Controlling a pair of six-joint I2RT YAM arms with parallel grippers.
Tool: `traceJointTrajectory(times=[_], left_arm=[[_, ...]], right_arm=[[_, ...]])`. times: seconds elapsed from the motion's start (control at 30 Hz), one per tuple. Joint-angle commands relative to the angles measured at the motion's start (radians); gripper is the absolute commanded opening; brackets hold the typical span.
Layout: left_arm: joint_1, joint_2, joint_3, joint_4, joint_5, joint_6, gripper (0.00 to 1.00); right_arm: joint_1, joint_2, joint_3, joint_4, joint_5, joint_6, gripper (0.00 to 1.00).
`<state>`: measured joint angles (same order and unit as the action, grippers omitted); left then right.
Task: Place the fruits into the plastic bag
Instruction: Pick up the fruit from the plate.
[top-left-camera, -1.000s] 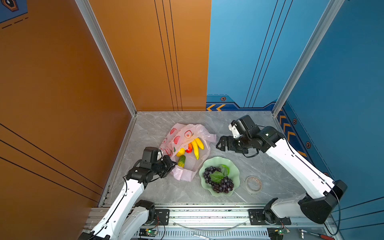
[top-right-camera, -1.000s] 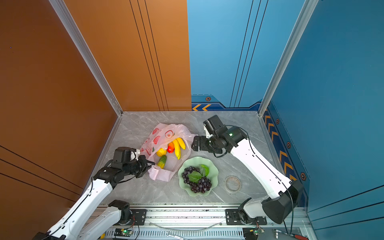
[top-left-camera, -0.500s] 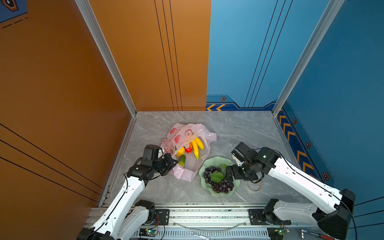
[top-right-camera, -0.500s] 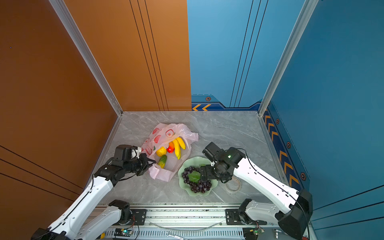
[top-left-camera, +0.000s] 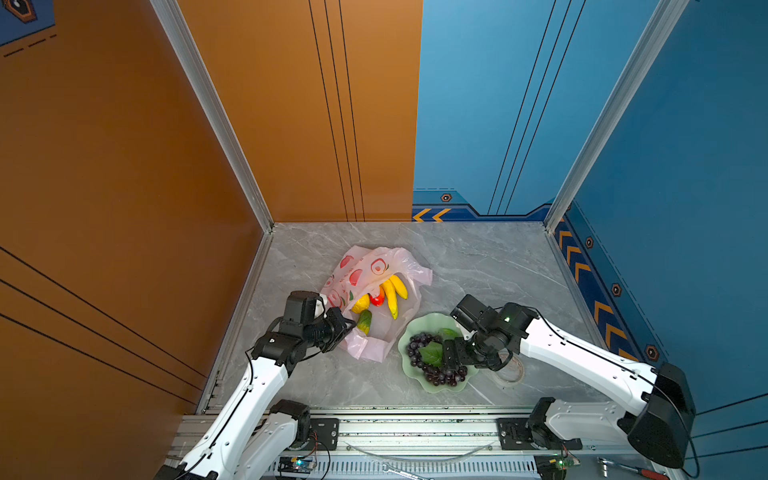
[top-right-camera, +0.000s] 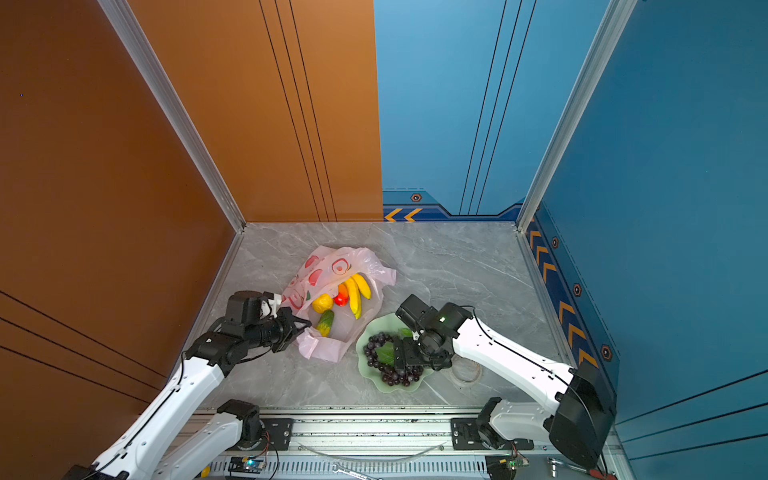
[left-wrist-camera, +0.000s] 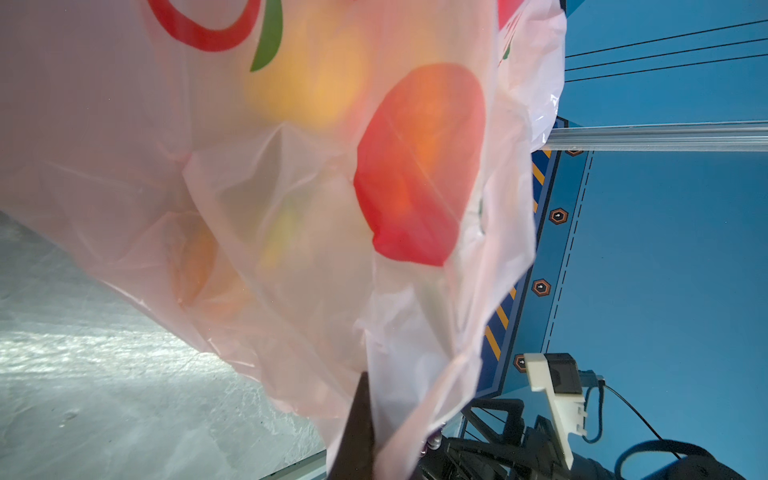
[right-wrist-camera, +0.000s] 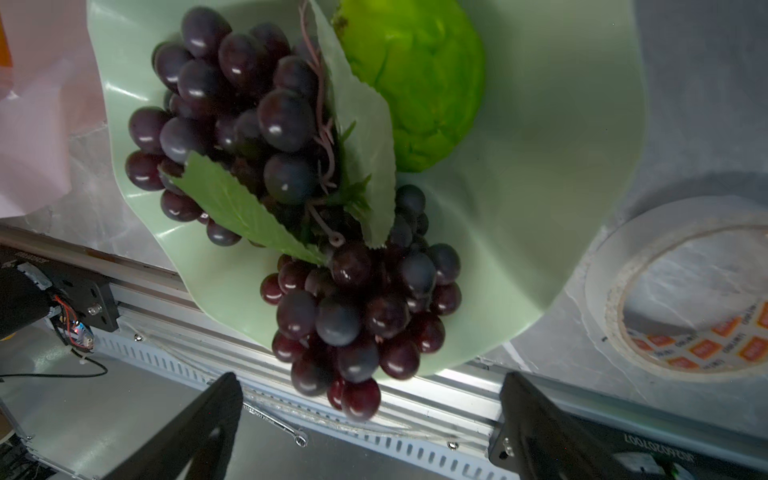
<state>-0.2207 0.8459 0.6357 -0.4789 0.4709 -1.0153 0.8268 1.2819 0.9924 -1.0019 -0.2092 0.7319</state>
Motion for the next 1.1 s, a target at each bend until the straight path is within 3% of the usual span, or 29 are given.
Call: traceJointTrajectory(times=[0.0,0.6,0.8,1.07], left_arm=[[-0.012,-0.009,-0.010,0.005,-0.018,-0.003,0.00],[-0.010,-0.020,-0.019,-0.002,-0.029,-0.007,0.00],[-0.003,-0.008,-0.011,-0.002,-0.019,0.001,0.00],[0.007,-0.015,-0.025,-0.002,-0.015,0.001,0.00]], right_arm=[[0.004,0.048,0.000,0.053,-0.014,-0.020,0.94],[0.012,0.224,0.006,0.092,-0.031,-0.065,0.97],[0.028,0.257,0.005,0.101,-0.044,-0.063,0.88],[0.049,0.254,0.004,0.100,-0.045,-0.055,0.70]])
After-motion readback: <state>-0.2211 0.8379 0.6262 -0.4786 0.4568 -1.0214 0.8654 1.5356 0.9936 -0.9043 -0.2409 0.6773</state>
